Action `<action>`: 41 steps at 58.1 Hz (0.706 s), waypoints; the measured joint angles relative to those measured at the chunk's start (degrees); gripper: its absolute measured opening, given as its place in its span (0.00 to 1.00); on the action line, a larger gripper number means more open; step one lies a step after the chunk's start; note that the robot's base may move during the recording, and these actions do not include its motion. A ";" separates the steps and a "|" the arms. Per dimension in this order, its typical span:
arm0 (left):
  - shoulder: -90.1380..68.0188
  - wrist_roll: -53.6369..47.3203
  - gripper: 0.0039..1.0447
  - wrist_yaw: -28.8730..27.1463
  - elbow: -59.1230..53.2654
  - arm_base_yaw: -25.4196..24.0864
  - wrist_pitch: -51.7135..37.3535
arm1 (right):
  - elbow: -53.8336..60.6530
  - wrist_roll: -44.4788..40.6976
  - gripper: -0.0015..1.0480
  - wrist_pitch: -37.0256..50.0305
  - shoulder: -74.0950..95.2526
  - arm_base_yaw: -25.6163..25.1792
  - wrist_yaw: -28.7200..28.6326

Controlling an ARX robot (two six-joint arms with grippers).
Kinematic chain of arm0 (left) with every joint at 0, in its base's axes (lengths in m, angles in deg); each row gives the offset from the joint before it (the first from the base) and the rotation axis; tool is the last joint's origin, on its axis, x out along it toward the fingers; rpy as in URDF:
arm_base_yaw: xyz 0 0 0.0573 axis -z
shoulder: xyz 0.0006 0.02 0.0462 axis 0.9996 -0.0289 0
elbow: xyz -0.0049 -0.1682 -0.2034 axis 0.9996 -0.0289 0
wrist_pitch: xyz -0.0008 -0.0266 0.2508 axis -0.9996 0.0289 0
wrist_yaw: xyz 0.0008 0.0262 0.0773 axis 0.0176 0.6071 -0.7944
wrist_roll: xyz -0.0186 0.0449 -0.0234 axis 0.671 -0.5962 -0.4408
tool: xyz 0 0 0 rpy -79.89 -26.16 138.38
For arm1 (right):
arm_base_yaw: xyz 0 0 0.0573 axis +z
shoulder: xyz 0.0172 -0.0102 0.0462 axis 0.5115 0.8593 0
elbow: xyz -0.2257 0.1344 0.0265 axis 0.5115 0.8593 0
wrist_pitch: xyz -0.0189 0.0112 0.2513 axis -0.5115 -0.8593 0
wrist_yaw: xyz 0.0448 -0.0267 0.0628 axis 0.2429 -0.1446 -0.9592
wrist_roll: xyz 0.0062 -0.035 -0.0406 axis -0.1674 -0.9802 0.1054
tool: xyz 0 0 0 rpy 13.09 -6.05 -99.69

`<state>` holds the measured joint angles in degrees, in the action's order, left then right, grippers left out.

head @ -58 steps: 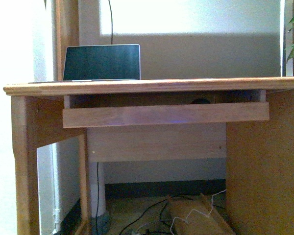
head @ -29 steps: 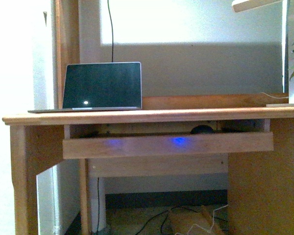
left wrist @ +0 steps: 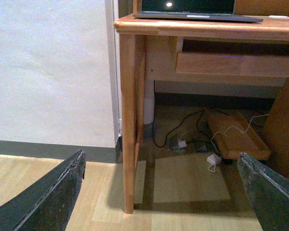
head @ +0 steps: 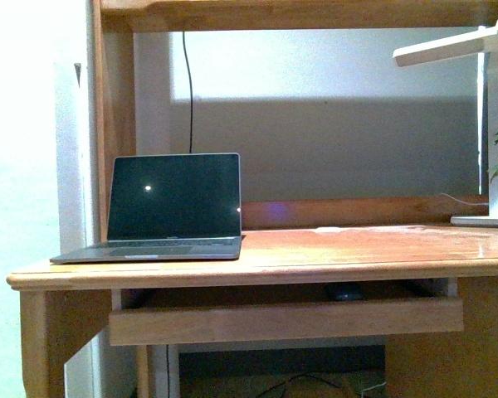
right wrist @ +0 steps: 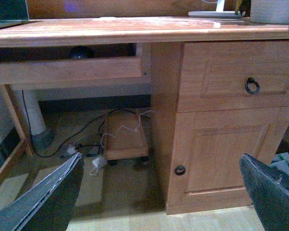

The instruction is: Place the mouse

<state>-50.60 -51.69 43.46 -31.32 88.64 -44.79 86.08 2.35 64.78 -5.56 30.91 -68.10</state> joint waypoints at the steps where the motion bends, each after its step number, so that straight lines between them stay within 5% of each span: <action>1: 0.00 0.00 0.93 0.00 0.00 0.00 0.00 | 0.00 0.00 0.93 0.00 0.00 -0.02 -0.02; 14: -5.60 3.52 0.93 17.64 1.29 -8.20 4.28 | 0.00 0.00 0.93 0.00 0.00 -0.02 -0.02; 24: -30.21 -8.20 0.93 26.16 4.04 -18.29 -18.86 | 0.00 0.00 0.93 0.00 0.00 -0.02 -0.02; 41: -74.58 -37.62 0.93 25.24 14.60 -17.57 -52.57 | 0.00 0.00 0.93 0.00 0.00 -0.02 -0.02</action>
<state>-125.17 -89.31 68.70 -16.72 71.06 -97.35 86.08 2.35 64.78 -5.56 30.89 -68.12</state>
